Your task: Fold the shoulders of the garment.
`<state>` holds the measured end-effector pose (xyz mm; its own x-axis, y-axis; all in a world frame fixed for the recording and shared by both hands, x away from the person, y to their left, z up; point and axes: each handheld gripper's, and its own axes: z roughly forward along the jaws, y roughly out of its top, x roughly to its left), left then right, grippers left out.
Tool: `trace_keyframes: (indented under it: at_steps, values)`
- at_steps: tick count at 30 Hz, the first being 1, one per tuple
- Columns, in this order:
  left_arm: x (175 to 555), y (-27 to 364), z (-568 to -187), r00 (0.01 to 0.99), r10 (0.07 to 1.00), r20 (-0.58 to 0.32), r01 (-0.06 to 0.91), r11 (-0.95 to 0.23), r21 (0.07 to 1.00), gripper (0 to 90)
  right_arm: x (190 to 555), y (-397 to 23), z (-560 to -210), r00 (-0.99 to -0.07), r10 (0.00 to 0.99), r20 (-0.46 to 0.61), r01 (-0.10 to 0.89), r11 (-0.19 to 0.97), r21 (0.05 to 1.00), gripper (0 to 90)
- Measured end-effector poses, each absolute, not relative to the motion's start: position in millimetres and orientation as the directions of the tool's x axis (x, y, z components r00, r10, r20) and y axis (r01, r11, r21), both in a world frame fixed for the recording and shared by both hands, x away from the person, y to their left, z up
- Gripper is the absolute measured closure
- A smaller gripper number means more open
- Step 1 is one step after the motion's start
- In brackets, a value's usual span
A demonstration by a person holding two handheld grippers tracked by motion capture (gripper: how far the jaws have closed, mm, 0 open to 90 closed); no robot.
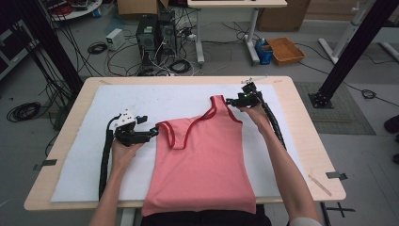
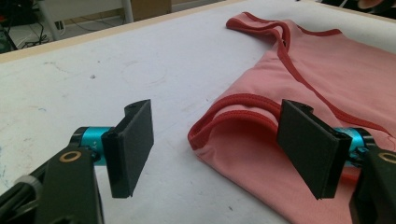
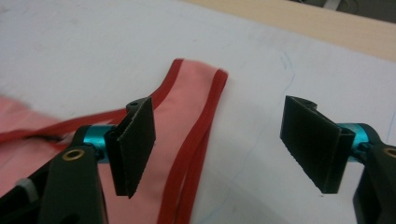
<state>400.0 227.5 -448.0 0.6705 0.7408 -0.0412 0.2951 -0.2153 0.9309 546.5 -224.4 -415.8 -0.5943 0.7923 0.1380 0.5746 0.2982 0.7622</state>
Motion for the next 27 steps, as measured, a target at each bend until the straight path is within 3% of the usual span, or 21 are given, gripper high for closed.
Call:
trace_keyframes:
  at_steps: [10,22,27]
  values:
    - [400.1,226.6,-448.1,0.664,0.747,-0.037,0.297,-0.218,0.93,27.7,586.4,-202.4,-432.7,-0.571,0.807,0.152,0.617,0.3,0.728,33.0]
    - [400.1,225.3,-448.1,0.663,0.748,-0.027,0.296,-0.229,0.927,27.8,589.9,-174.4,-447.1,-0.586,0.81,0.014,0.576,0.405,0.71,39.1]
    - [399.7,224.2,-448.0,0.664,0.747,-0.018,0.295,-0.239,0.925,27.9,586.2,-169.4,-446.6,-0.597,0.802,-0.015,0.556,0.427,0.713,50.4]
